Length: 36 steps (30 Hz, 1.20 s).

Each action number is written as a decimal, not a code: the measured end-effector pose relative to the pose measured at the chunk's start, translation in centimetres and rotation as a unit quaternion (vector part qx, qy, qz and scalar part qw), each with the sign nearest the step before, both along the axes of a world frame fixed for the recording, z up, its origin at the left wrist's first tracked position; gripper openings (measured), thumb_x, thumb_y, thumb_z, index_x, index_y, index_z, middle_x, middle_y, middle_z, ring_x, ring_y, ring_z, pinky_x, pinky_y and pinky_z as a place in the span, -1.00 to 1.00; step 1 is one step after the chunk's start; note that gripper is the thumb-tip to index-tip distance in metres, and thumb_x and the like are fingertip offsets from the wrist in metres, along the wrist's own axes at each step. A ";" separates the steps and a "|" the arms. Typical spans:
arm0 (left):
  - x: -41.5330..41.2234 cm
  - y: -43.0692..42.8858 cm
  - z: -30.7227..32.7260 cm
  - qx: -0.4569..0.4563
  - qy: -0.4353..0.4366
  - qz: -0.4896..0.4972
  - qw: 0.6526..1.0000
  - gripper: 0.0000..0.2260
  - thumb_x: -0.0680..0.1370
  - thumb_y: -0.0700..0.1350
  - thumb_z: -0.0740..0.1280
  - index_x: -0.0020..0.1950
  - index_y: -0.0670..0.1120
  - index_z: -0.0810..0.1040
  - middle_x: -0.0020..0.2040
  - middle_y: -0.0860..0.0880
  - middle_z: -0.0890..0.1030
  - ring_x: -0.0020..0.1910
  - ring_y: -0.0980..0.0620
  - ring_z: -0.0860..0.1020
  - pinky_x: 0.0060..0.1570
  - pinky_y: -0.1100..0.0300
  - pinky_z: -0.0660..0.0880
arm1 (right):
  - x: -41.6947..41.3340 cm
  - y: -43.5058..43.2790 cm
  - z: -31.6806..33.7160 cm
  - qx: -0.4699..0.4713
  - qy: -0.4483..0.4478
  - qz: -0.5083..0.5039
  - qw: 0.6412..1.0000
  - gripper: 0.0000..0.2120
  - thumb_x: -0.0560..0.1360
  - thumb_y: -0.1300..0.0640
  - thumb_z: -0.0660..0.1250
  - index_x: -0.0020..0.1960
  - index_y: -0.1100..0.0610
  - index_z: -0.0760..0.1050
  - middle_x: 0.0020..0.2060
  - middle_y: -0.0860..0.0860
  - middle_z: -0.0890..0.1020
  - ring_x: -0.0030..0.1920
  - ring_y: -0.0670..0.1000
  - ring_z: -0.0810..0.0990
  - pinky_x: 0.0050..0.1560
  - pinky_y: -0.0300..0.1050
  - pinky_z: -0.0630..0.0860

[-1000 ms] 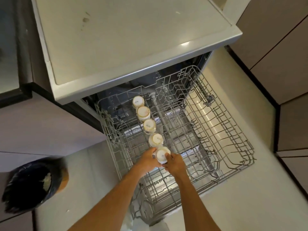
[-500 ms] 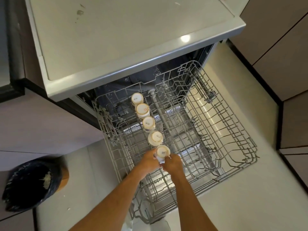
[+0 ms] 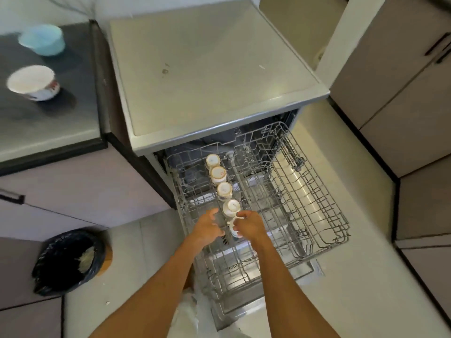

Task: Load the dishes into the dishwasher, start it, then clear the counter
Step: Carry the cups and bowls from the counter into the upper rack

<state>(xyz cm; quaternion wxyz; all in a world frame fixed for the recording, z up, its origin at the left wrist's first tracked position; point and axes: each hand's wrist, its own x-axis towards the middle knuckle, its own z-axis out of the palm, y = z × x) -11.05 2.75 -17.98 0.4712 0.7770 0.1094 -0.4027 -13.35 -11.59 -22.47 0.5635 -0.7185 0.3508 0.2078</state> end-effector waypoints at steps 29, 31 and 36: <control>3.0 45.9 13.4 0.053 -0.302 0.264 0.915 -0.56 0.37 -0.30 0.48 0.21 -0.04 0.53 0.02 -0.06 0.57 -0.04 0.04 0.56 -0.17 0.33 0.51 | 10.1 45.5 17.5 -0.007 -0.265 0.251 0.931 -0.83 0.45 0.21 0.43 -0.08 -0.05 0.55 -0.21 0.05 0.69 -0.20 0.05 0.70 -0.09 0.06 0.66; 3.2 48.5 14.2 0.057 -0.313 0.285 0.904 -0.57 0.37 -0.31 0.48 0.19 -0.03 0.54 -0.01 -0.05 0.57 -0.06 0.05 0.56 -0.19 0.35 0.50 | 10.9 48.4 18.6 -0.004 -0.280 0.271 0.921 -0.82 0.47 0.22 0.42 -0.05 -0.04 0.54 -0.20 0.06 0.68 -0.19 0.04 0.69 -0.09 0.03 0.65; 4.3 52.9 15.0 0.064 -0.325 0.325 0.886 -0.54 0.34 -0.30 0.49 0.19 -0.01 0.54 -0.02 -0.01 0.57 -0.07 0.06 0.56 -0.21 0.34 0.50 | 12.8 53.4 20.1 0.007 -0.304 0.277 0.912 -0.81 0.43 0.26 0.42 -0.03 0.02 0.57 -0.26 0.04 0.67 -0.16 0.08 0.70 -0.06 0.04 0.66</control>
